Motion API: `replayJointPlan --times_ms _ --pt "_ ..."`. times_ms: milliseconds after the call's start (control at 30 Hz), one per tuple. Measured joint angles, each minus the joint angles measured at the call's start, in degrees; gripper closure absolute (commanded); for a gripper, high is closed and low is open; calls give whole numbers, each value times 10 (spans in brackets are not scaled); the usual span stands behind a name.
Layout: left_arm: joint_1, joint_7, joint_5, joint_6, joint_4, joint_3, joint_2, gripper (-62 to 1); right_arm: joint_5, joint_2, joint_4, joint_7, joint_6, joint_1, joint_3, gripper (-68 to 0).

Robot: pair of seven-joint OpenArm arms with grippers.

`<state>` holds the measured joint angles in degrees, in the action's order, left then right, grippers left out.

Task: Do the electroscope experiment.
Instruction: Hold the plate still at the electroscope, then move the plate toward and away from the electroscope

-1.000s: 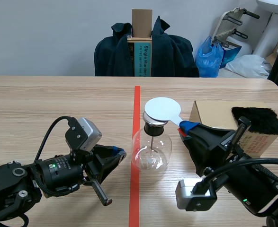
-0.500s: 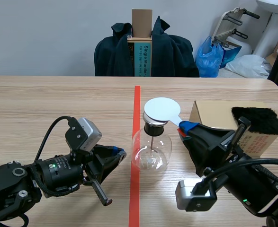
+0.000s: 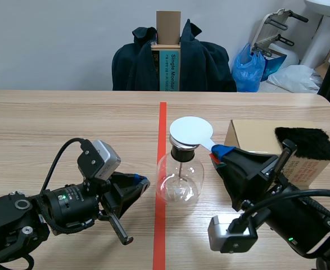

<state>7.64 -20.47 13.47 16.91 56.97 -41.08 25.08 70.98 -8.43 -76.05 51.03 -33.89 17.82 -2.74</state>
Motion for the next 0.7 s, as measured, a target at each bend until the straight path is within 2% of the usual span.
replayJointPlan --times_ms 267,700 --pt "0 0 0 0 0 0 0 -26 0 0 0 -5 0 0 0 -8" --pt "0 0 0 0 0 0 0 -26 0 0 0 -157 0 0 0 -8"
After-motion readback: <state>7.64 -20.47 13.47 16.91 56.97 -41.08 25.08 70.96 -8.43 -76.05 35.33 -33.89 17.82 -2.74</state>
